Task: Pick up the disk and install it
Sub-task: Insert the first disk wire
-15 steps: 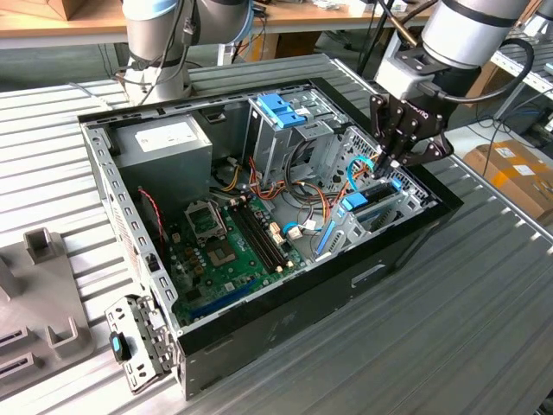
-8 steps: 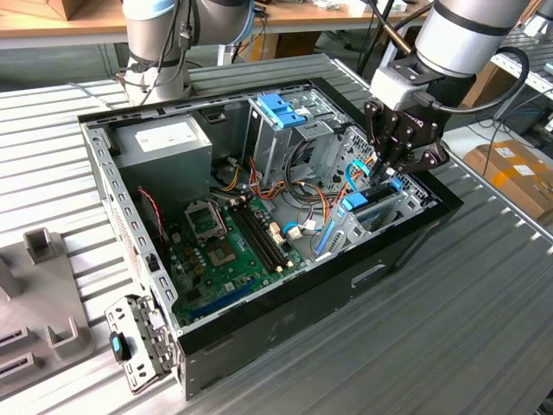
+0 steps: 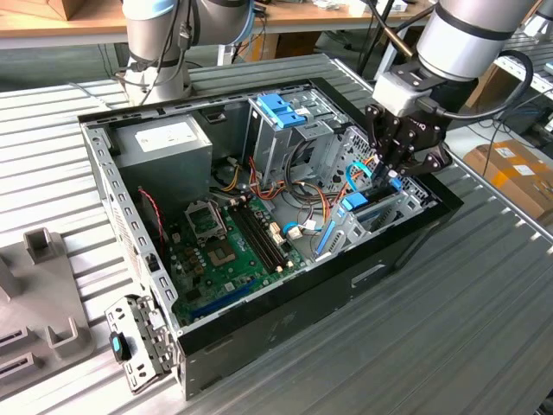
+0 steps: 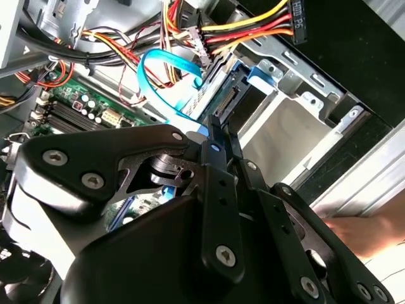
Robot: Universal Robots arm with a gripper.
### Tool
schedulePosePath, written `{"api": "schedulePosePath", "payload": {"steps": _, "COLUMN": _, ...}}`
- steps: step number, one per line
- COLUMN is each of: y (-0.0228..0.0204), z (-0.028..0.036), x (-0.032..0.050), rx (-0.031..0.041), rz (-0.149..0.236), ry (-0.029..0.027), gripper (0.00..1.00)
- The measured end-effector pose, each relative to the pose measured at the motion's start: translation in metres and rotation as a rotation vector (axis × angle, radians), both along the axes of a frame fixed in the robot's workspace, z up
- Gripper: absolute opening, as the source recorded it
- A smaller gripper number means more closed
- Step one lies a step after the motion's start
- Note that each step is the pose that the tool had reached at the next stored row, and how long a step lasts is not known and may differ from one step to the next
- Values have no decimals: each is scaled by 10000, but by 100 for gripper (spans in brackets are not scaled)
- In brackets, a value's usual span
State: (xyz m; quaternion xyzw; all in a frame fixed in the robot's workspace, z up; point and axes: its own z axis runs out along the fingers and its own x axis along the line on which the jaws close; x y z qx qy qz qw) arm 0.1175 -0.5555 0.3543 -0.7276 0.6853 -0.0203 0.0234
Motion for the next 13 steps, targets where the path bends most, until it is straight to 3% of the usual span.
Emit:
{"api": "schedulePosePath", "payload": {"steps": 1, "y": 0, "z": -12, "x": -4, "rx": 0, "rz": 86, "ry": -27, "gripper": 16}}
{"api": "schedulePosePath", "payload": {"steps": 13, "y": 10, "z": -58, "x": -7, "rx": -1, "rz": 140, "ry": -29, "gripper": 16}}
